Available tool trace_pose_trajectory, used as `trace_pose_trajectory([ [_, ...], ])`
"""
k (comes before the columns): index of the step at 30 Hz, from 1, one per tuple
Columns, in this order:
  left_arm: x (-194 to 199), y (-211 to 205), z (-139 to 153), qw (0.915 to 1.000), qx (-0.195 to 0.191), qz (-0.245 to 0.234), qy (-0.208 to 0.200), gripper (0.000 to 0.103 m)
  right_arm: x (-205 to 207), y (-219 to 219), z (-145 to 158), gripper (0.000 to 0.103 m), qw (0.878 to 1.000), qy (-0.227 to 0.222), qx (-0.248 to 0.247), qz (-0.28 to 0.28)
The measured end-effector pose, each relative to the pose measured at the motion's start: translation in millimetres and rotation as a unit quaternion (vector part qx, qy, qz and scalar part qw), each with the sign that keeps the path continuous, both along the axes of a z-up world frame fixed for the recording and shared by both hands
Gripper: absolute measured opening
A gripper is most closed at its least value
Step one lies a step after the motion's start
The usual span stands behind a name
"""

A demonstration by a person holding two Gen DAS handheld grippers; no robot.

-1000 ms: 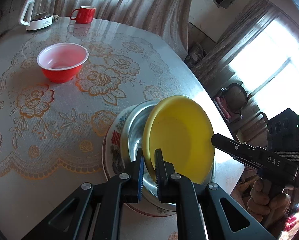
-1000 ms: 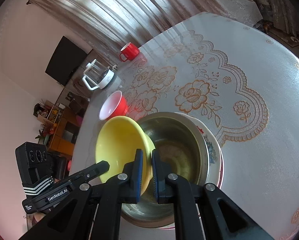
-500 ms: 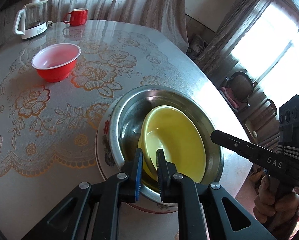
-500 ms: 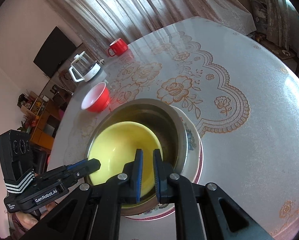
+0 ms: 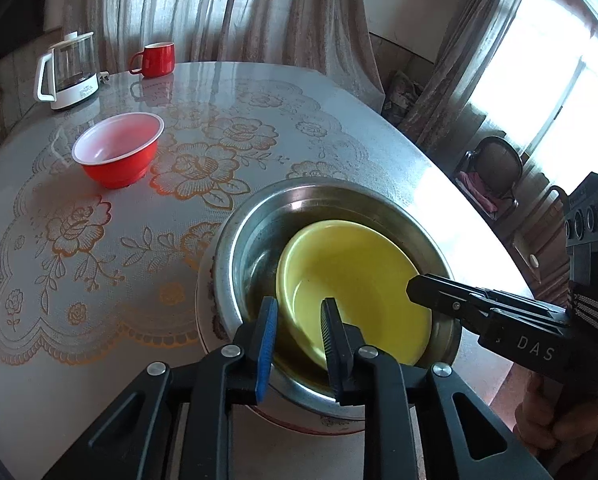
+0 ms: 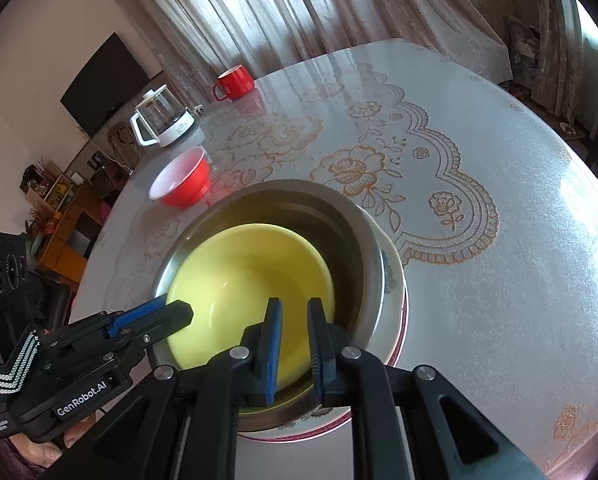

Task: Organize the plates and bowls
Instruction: 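Lower the yellow bowl into the steel bowl with both grippers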

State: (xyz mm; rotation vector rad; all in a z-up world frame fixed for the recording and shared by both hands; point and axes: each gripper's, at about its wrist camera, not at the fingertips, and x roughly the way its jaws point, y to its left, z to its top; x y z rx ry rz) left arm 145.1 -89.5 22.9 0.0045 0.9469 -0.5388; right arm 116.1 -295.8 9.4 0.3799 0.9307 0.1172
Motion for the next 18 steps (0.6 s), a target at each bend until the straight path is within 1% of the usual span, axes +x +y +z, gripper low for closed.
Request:
trace_pose_trajectory([
  [2, -1, 0, 2, 0.9999, 0.004, 0.004, -0.011, 0.026, 0, 0, -1, 0.013, 1.000, -0.001, 0.003, 0.001],
  [4, -3, -1, 2, 0.9997, 0.010, 0.003, -0.020, 0.026, -1, 1, -1, 0.013, 1.000, -0.002, -0.003, 0.000],
  [12, -9, 3, 6, 0.9992, 0.009, 0.011, -0.038, 0.026, -2, 6, -4, 0.014, 1.000, -0.004, -0.008, 0.004],
  [14, -12, 5, 7, 0.9990, 0.010, 0.011, -0.042, 0.026, -2, 6, -4, 0.017, 1.000, -0.006, -0.007, 0.004],
  [18, -14, 10, 9, 0.9985, 0.015, 0.022, -0.048, 0.026, -3, 7, -3, 0.017, 1.000, -0.010, -0.006, 0.003],
])
